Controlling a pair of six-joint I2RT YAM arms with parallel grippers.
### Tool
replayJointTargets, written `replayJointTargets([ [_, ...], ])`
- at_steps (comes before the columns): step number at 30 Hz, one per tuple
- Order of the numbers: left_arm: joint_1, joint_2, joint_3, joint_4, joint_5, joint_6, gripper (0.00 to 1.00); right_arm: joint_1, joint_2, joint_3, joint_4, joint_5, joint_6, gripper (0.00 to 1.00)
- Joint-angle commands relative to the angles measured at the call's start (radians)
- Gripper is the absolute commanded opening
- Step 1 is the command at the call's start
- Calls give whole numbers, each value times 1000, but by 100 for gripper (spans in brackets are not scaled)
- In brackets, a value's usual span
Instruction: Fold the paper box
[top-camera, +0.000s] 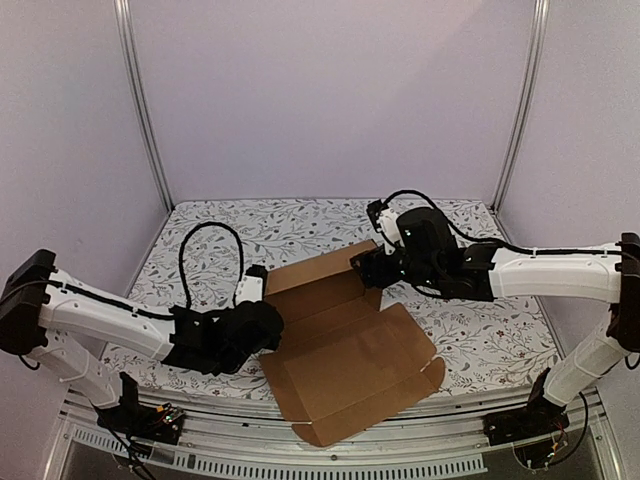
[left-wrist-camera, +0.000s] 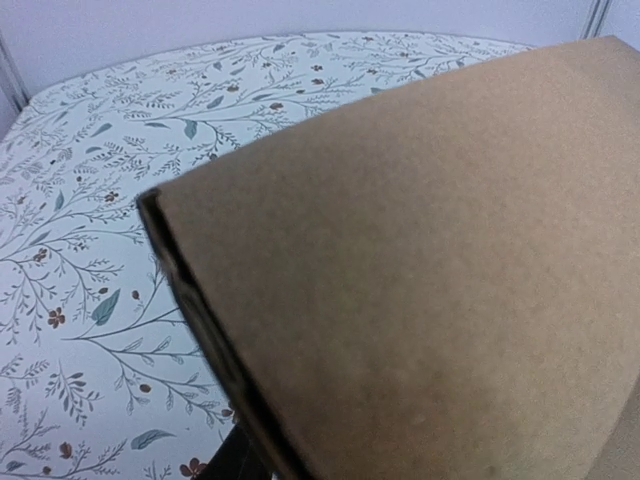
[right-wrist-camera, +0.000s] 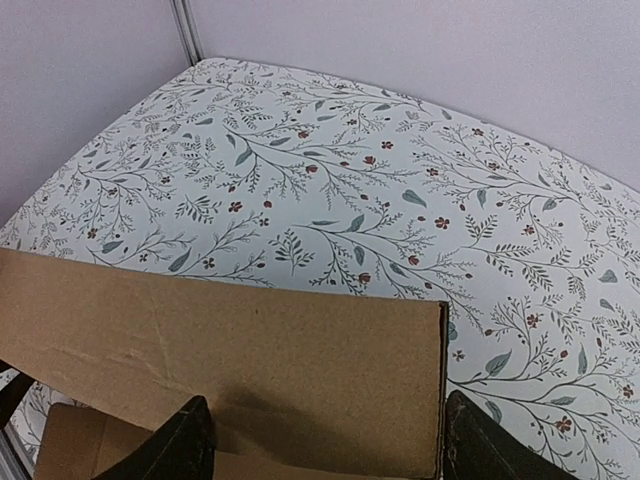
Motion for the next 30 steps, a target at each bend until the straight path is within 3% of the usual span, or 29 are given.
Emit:
replayJointTargets([
  [1, 24, 38, 3, 206, 68, 137, 24, 31, -21, -21, -40, -36, 22, 77],
  [10, 32, 75, 35, 265, 92, 269, 0, 31, -122, -21, -122, -8, -9, 81],
  [16, 41, 77, 33, 333, 166, 434, 0, 30, -241, -11, -219, 14, -55, 88],
  [22, 75, 88, 46, 380, 363, 595, 0, 30, -347, -6, -318, 26, -151, 95],
  [27, 124, 132, 54, 442, 509, 655, 0, 25, -344, -1, -334, -42, -191, 95],
  [30, 135, 159, 58, 471, 549, 672, 0, 24, -313, 8, -322, -120, -178, 89],
])
